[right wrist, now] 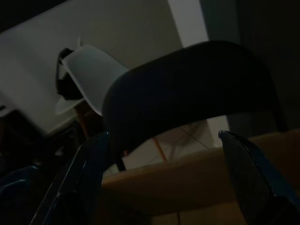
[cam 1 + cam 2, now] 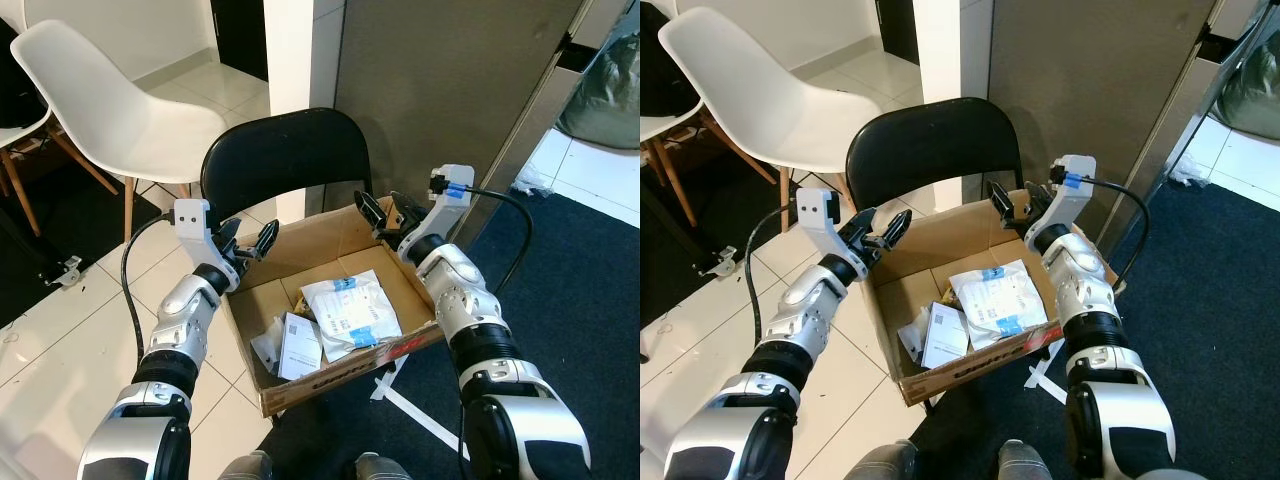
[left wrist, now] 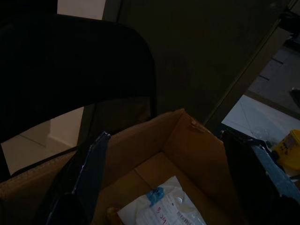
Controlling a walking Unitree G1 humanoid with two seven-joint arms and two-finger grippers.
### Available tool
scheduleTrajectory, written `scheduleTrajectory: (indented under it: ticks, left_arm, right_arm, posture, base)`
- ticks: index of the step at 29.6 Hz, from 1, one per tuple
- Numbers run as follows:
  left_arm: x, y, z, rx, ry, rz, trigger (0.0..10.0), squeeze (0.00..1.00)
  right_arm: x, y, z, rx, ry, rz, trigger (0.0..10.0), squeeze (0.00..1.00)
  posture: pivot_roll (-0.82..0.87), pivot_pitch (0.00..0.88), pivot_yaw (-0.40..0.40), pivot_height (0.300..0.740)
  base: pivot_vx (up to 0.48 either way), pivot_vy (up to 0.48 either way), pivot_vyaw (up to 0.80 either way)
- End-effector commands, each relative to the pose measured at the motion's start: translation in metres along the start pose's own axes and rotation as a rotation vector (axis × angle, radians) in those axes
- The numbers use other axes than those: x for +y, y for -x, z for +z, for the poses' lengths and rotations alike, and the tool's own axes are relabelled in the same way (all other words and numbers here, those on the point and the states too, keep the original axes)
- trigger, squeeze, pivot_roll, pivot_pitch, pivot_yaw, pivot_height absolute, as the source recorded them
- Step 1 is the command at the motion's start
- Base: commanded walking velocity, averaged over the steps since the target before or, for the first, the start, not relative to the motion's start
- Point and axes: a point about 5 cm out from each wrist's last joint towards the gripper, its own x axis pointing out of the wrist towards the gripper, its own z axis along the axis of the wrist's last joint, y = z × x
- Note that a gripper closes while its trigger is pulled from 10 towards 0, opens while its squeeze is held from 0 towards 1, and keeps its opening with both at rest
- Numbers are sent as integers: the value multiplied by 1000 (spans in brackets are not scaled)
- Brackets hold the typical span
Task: Picking trash to rubbish bin
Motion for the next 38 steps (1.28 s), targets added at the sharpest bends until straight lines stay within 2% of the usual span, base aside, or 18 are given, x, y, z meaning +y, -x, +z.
scheduleTrajectory:
  ticks: [1, 7, 14, 34, 38]
  left_arm:
    - [1, 4, -4, 3, -5, -4, 10000, 0]
    - [-6, 11, -7, -23, -54, -34, 10000, 0]
    - [-9, 13, -7, -38, -86, -38, 10000, 0]
    - [-10, 9, -6, -18, -91, -29, 10000, 0]
    - [-11, 9, -6, -15, -91, -28, 10000, 0]
  right_arm:
    - [1, 3, 0, -20, -7, 16, 10000, 0]
    - [9, 11, 2, -62, 73, 107, 10000, 0]
    - [10, 17, 4, -77, 127, 120, 10000, 0]
    - [10, 16, 7, -70, 122, 130, 10000, 0]
    - [10, 15, 7, -68, 123, 130, 10000, 0]
  posture:
    - [11, 0, 6, 740]
    - [0, 7, 9, 740]
    - [-18, 22, 9, 740]
    - [-4, 33, 1, 740]
    - [-4, 34, 0, 740]
  base:
    - [0, 0, 0]
    - [0, 0, 0]
    - [0, 0, 0]
    - [0, 0, 0]
    - [-275, 0, 0]
